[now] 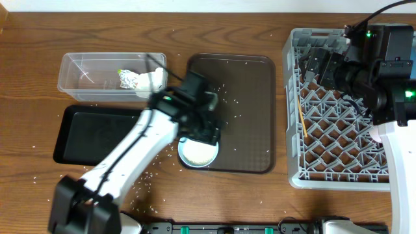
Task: Sort waste into correct bins and load items into the dishwasher rack
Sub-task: 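Reach the left gripper to the white rice bowl and grasp its rim, then carry the bowl over the black tray and tilt it to dump the rice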
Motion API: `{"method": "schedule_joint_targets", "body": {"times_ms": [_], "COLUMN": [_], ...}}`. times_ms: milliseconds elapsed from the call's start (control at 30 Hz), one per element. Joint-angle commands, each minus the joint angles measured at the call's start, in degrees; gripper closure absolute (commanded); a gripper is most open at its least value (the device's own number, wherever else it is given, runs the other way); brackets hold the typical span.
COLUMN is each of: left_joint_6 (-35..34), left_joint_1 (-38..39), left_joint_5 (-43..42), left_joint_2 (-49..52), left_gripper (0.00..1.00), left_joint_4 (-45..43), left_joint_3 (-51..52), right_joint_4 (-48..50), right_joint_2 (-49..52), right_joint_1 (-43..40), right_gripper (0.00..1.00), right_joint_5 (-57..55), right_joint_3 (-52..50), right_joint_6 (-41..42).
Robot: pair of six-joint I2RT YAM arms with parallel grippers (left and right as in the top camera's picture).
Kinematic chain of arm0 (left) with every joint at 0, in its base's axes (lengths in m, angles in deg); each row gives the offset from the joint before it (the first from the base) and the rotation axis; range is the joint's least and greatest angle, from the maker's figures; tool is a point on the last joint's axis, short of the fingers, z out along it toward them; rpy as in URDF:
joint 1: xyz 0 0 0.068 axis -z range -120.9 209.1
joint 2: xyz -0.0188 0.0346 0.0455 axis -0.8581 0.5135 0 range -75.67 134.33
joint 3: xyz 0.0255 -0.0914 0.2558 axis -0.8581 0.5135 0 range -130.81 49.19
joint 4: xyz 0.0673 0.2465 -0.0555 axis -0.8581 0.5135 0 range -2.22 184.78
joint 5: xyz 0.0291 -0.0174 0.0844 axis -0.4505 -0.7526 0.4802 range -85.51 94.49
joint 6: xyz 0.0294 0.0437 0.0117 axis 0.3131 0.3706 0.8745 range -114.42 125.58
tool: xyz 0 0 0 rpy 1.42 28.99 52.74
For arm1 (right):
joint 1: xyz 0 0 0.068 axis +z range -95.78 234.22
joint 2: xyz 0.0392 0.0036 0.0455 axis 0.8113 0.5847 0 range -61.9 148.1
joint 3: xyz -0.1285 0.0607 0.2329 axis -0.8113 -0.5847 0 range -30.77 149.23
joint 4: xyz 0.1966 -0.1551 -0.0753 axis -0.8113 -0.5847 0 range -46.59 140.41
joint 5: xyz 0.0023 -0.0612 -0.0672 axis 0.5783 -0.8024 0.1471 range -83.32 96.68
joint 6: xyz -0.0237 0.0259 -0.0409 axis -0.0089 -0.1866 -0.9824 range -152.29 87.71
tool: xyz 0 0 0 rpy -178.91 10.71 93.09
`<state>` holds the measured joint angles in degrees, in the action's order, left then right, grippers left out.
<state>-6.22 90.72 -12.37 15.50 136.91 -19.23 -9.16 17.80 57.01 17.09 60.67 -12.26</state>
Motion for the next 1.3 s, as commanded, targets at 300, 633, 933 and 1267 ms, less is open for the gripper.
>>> {"method": "schedule_joint_targets", "body": {"times_ms": [300,633,933,1267], "left_joint_6": [-10.0,-9.9,-9.9,-9.9], "left_joint_1": [10.8,12.1,11.8,8.3], "left_joint_5": [13.0,13.5,13.5,13.4], "left_joint_2": [12.6,18.0,18.2,5.4], "left_gripper": [0.49,0.69,0.94,0.94], "left_joint_4": [-4.6,-8.1,-7.1,-2.9], "left_joint_3": [0.1,0.1,-0.7,-2.5], "right_joint_4": [-0.4,-1.2,-1.2,-1.6], "right_joint_2": [0.0,0.0,0.0,0.0], "right_joint_1": [-0.1,-0.1,-0.2,-0.2], "right_gripper": [0.01,0.01,0.01,0.01], "right_joint_5": [-0.5,-0.5,-0.5,-0.5], "right_joint_3": [0.4,0.4,0.4,0.4], "right_joint_6": [1.4,1.4,1.3,0.9]}}
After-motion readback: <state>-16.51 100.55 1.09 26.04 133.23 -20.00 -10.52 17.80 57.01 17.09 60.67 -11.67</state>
